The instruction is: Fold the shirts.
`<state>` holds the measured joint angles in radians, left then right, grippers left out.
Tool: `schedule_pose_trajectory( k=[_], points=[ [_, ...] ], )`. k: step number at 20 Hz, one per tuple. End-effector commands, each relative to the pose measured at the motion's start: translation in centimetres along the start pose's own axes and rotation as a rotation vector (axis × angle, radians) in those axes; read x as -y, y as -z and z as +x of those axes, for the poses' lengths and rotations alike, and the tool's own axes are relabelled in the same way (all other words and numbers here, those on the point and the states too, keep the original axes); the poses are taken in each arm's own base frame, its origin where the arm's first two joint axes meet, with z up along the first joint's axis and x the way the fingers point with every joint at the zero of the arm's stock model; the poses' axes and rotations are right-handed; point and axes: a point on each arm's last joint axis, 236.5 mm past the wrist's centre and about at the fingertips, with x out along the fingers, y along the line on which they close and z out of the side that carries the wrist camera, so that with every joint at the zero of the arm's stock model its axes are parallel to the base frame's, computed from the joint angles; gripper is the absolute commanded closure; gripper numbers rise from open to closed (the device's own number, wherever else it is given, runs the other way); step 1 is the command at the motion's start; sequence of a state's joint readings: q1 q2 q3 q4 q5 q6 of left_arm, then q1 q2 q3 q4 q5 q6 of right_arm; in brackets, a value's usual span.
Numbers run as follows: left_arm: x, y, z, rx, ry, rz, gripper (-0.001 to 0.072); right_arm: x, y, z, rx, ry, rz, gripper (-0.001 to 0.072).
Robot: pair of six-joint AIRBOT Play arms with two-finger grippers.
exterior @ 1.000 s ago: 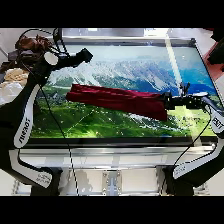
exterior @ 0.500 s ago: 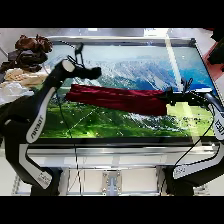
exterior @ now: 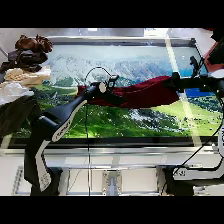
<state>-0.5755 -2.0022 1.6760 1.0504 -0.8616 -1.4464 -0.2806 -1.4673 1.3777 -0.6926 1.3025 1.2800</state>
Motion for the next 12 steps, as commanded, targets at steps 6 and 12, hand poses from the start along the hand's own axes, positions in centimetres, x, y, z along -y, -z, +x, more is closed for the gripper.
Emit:
schedule_pose_trajectory(
  k=[6, 12],
  points=[
    [3.0, -9.2, -8.0, 0.205, 0.047, 0.045, 0.0692, -6.3, -1.0, 3.3, 0.033, 0.138, -0.179, 0.0682],
    [-1.2, -17.3, -29.2, 0.573, -0.155, 0.182, 0.0692, -12.5, -2.4, 5.7, 0.144, 0.073, -0.202, 0.0684]
  ],
)
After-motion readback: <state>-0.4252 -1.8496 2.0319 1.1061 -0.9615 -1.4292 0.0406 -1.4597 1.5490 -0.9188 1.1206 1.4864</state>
